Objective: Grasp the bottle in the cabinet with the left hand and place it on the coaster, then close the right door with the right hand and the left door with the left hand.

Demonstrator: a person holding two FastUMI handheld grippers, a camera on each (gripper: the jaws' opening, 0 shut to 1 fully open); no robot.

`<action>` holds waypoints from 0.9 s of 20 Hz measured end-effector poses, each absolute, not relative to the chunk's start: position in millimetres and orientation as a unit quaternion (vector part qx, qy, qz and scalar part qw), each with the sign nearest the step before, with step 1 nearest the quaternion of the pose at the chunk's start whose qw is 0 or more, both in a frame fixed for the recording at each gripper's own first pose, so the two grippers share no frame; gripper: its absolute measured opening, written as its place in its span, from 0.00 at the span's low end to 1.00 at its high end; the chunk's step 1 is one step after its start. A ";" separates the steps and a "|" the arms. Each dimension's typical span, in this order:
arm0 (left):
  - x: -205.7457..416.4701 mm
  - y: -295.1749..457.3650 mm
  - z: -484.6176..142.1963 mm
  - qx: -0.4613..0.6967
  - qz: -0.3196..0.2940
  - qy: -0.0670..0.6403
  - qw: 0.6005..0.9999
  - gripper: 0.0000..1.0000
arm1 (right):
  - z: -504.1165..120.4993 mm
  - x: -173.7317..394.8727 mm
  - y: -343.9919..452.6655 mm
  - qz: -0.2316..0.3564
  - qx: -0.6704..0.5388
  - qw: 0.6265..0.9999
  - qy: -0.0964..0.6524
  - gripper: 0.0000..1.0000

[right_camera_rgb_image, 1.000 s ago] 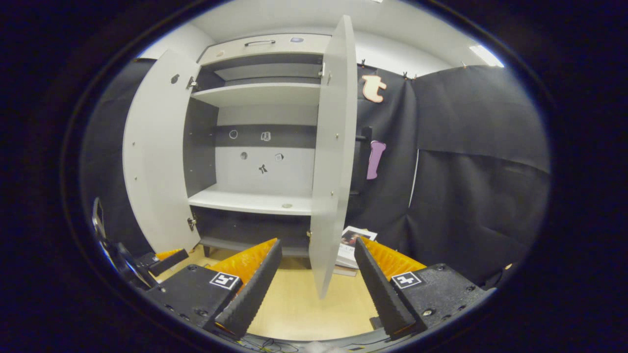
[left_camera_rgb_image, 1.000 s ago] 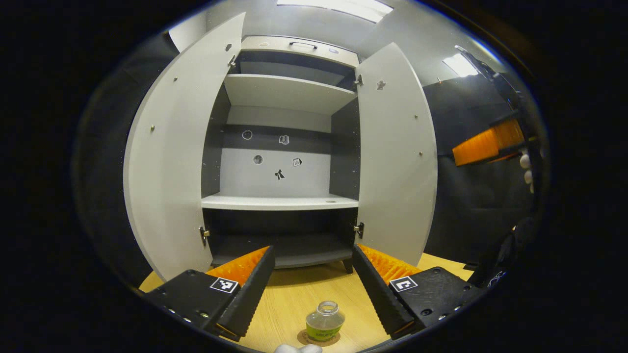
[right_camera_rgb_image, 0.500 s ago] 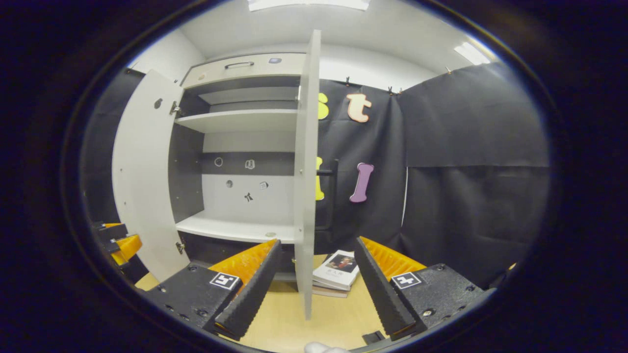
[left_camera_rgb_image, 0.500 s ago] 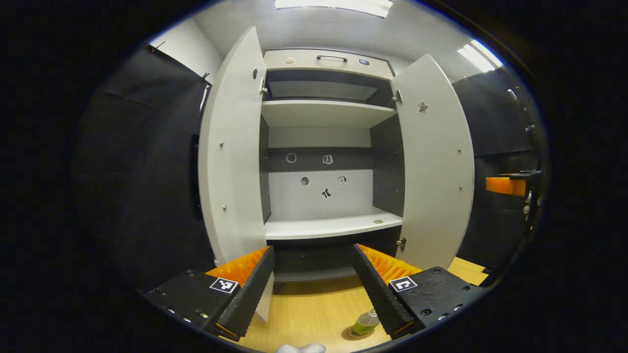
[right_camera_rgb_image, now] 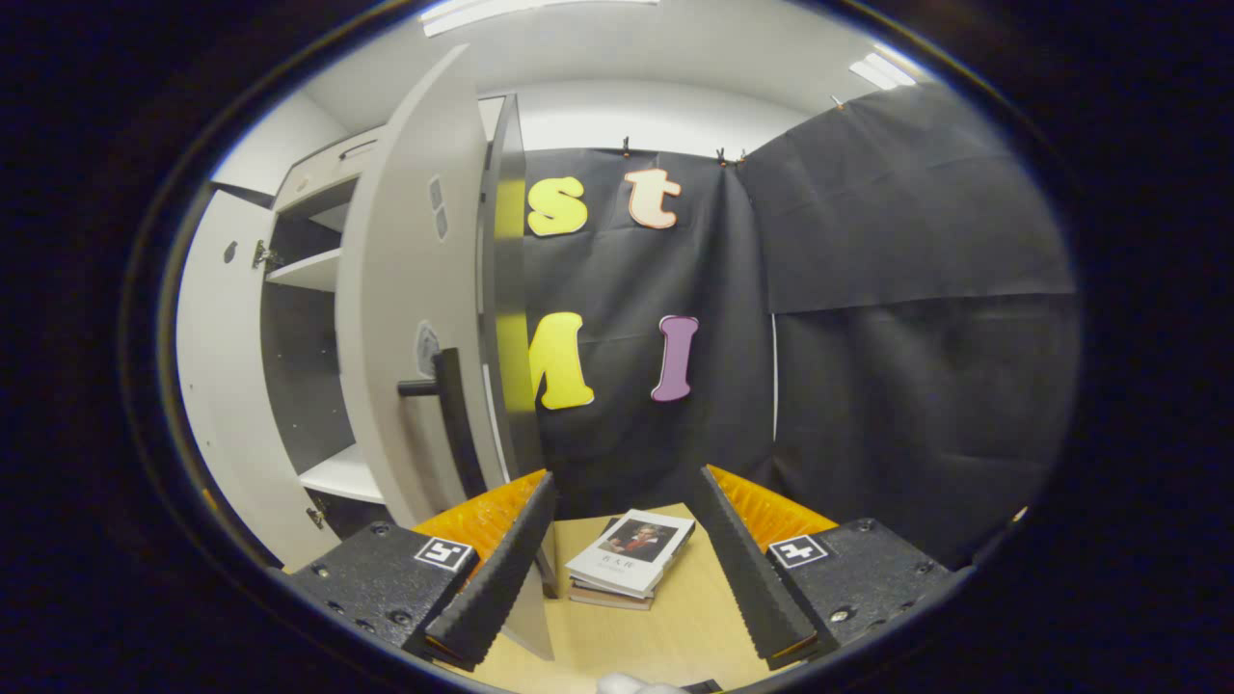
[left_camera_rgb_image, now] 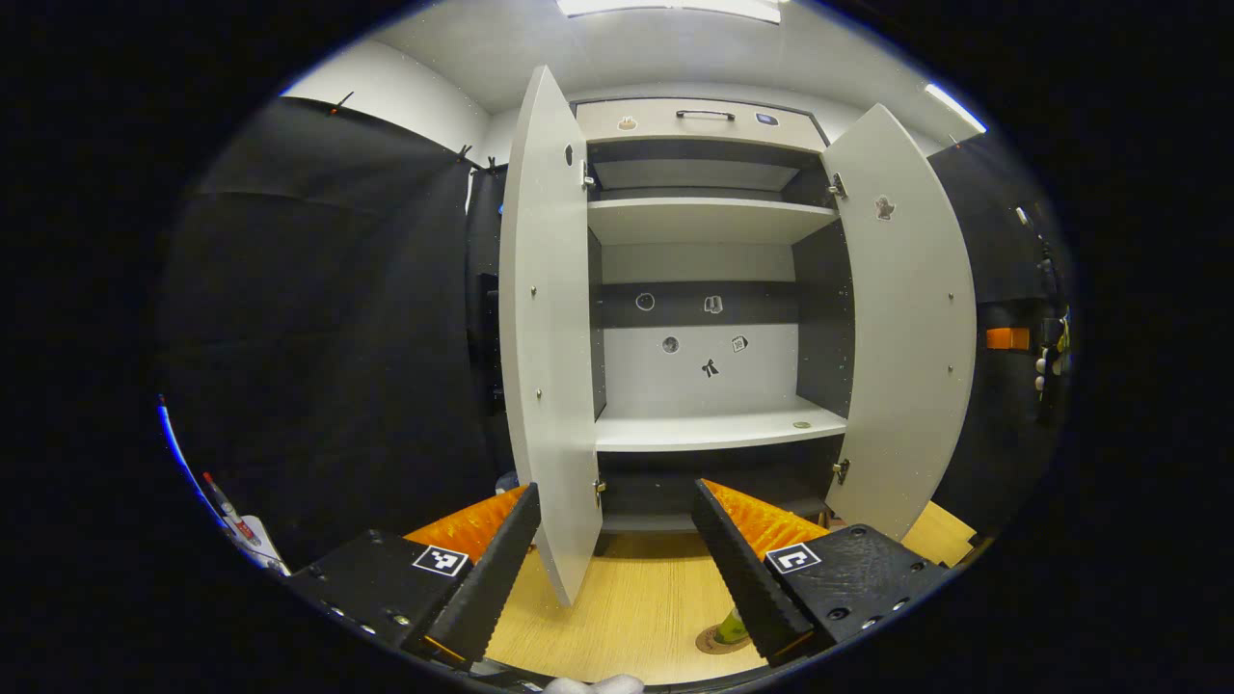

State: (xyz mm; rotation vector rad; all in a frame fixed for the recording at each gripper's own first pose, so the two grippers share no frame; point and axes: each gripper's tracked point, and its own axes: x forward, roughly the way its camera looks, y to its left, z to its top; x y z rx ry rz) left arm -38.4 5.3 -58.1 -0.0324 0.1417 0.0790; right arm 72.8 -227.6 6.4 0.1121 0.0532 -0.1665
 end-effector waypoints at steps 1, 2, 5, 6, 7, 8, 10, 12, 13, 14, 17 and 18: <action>-38.5 1.1 -54.7 -0.022 0.044 0.069 0.996 0.96 | 9.4 78.2 -229.2 -0.075 0.055 0.995 0.028 0.97; -39.7 -2.5 -51.3 -0.025 0.051 0.066 0.996 0.97 | 11.5 84.9 -227.9 -0.064 0.053 0.996 0.029 0.95; -42.5 -11.9 -42.6 -0.022 0.074 0.059 0.995 0.96 | 15.1 101.0 -213.8 -0.021 0.046 0.998 0.029 0.95; -43.2 -14.6 -40.9 -0.018 0.082 0.059 0.995 0.96 | 17.5 105.0 -208.1 -0.005 0.042 0.999 0.029 0.95; -45.1 -19.1 -40.8 -0.015 0.088 0.061 0.994 0.96 | 20.6 109.5 -202.2 0.012 0.039 0.999 0.028 0.97; -47.7 -23.4 -38.9 -0.012 0.093 0.060 0.994 0.96 | 21.7 113.1 -197.6 0.028 0.038 0.999 0.027 0.97; -49.8 -33.2 -37.5 -0.009 0.098 0.058 0.993 0.96 | 26.3 115.7 -199.6 0.041 0.021 0.999 0.025 0.96; -52.6 -41.6 -36.5 -0.005 0.102 0.058 0.993 0.96 | 30.1 117.3 -200.1 0.045 0.002 0.999 0.021 0.96; -52.5 -45.2 -36.5 -0.002 0.104 0.059 0.993 0.96 | 29.3 116.3 -197.1 0.048 -0.002 0.999 0.023 0.96; -52.3 -48.6 -36.6 0.000 0.103 0.059 0.993 0.96 | 27.9 116.0 -193.3 0.047 -0.003 0.998 0.028 0.96; -49.1 -59.4 -33.7 0.002 0.098 0.056 0.994 0.96 | 30.4 112.6 -188.1 0.042 0.009 0.999 0.026 0.93; -48.4 -61.7 -32.7 0.001 0.097 0.054 0.994 0.96 | 30.7 111.6 -186.0 0.040 0.007 0.999 0.028 0.87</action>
